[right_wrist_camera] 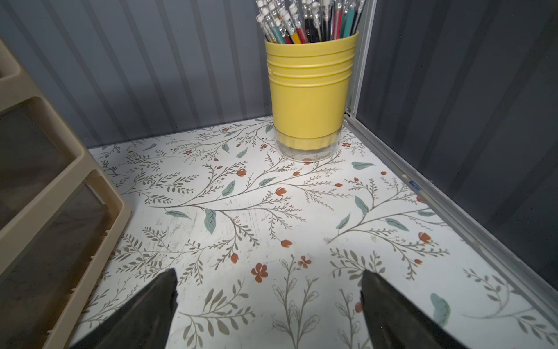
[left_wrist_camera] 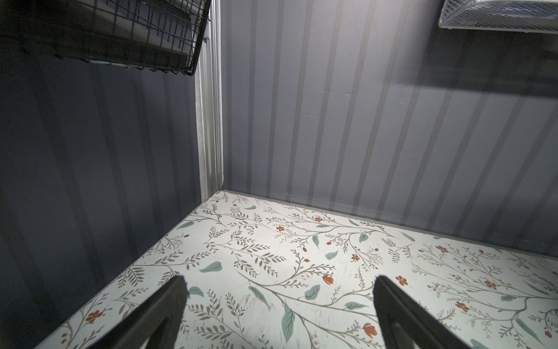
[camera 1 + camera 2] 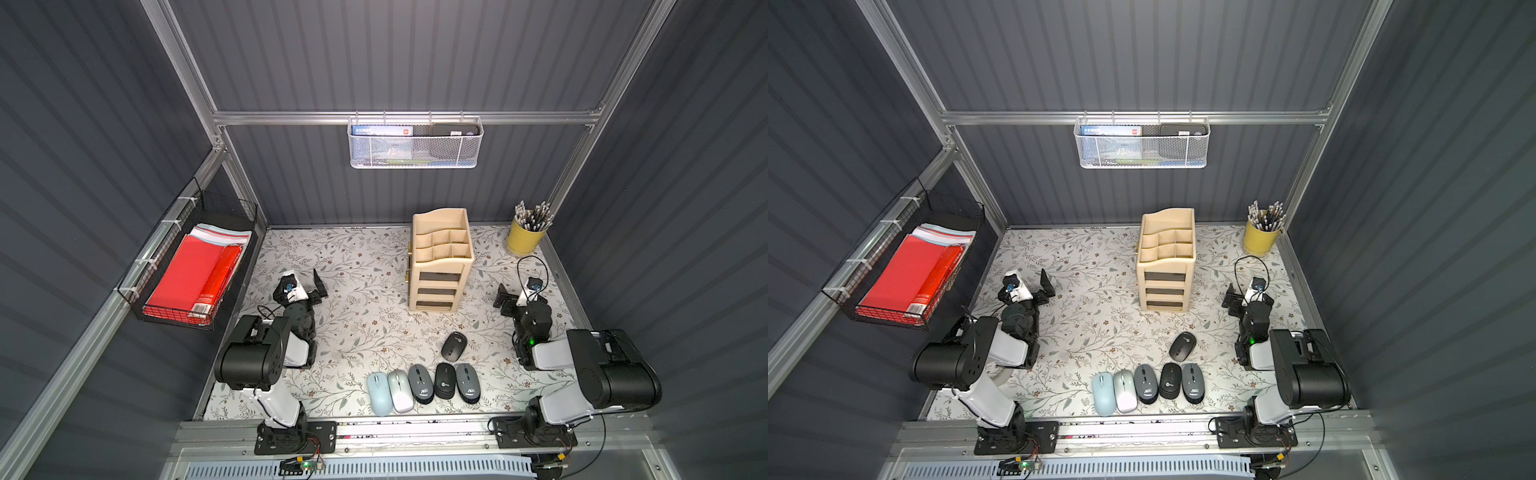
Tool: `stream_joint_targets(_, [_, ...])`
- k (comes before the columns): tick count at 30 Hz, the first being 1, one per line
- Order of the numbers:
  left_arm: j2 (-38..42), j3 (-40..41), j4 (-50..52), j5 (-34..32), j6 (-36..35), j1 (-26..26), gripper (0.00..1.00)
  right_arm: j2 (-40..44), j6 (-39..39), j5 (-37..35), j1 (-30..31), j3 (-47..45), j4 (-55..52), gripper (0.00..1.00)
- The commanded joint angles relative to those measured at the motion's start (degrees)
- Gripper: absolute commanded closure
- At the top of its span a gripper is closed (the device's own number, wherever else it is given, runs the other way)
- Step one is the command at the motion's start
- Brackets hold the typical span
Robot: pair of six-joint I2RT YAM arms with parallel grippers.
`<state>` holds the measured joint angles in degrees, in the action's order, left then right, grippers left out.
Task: Take the mice out of the drawer
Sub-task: Reset both arms
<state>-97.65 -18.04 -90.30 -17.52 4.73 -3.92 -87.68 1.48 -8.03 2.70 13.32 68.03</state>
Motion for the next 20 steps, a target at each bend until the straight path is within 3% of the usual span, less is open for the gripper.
stream_joint_targets(1, [0.5,-0.9,-1.4,0.6,-0.1,0.5,0.01,1.0,-3.1,4.6,0.6,-0.3,2.9,0.01])
stream_joint_targets(20, [0.5,-0.9,-1.4,0.5,0.0,0.4,0.01,1.1,-3.9,9.8,-0.8,-0.6,3.4,0.01])
